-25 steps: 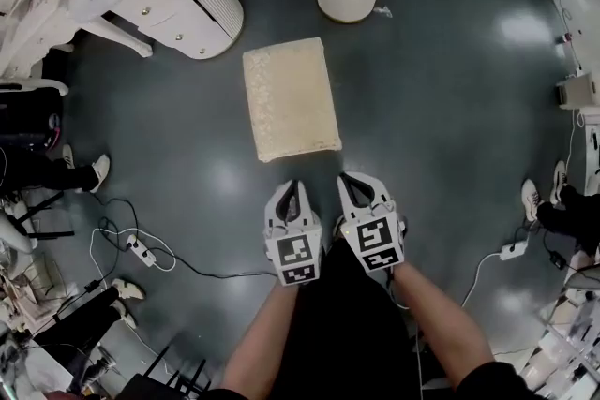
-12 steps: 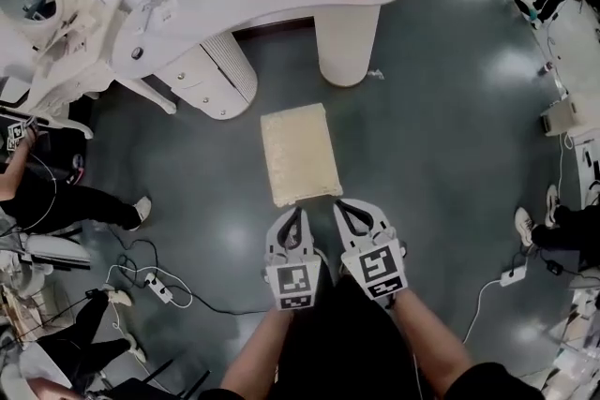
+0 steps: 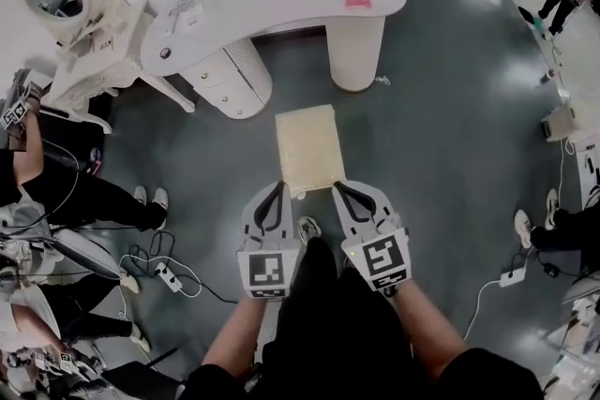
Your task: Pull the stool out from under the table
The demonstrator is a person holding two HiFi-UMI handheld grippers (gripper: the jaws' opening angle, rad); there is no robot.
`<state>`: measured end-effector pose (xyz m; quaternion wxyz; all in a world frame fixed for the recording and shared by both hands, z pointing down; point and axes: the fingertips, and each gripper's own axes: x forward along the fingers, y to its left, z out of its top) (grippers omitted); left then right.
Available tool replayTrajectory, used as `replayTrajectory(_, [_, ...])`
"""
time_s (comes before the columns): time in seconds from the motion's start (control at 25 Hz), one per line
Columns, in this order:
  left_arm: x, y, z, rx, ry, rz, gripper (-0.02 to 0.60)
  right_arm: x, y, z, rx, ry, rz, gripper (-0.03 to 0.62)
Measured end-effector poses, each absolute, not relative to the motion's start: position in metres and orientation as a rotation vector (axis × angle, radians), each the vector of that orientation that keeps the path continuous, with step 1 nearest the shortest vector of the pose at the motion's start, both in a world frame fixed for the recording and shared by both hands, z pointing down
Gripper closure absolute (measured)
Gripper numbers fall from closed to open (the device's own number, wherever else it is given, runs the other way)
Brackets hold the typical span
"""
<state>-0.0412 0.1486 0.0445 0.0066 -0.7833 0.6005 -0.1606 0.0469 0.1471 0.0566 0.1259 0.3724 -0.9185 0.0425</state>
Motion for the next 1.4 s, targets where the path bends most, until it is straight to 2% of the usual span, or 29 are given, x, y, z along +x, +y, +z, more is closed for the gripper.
replayTrajectory(0.56, [-0.039,0.144,-0.038,-2.478,1.819,-0.312,0.575,0.071,0.142,-0.024,1.167,-2.720,-0.085,0.588])
replayTrajectory(1.0, [-0.029,0.130,-0.050,-2.495,1.777,-0.271,0.575,0.059,0.132,-0.030,1.136,-2.729,-0.158,0.588])
replayTrajectory(1.2, [-0.034,0.125,-0.054,-2.507,1.795,-0.258,0.575,0.057,0.130,-0.025,1.159,-2.721,-0.080,0.588])
replayTrajectory(1.4, [-0.032,0.120,-0.055,-2.521,1.773,-0.244,0.575,0.054,0.128,-0.024,1.132,-2.713,-0.179,0.588])
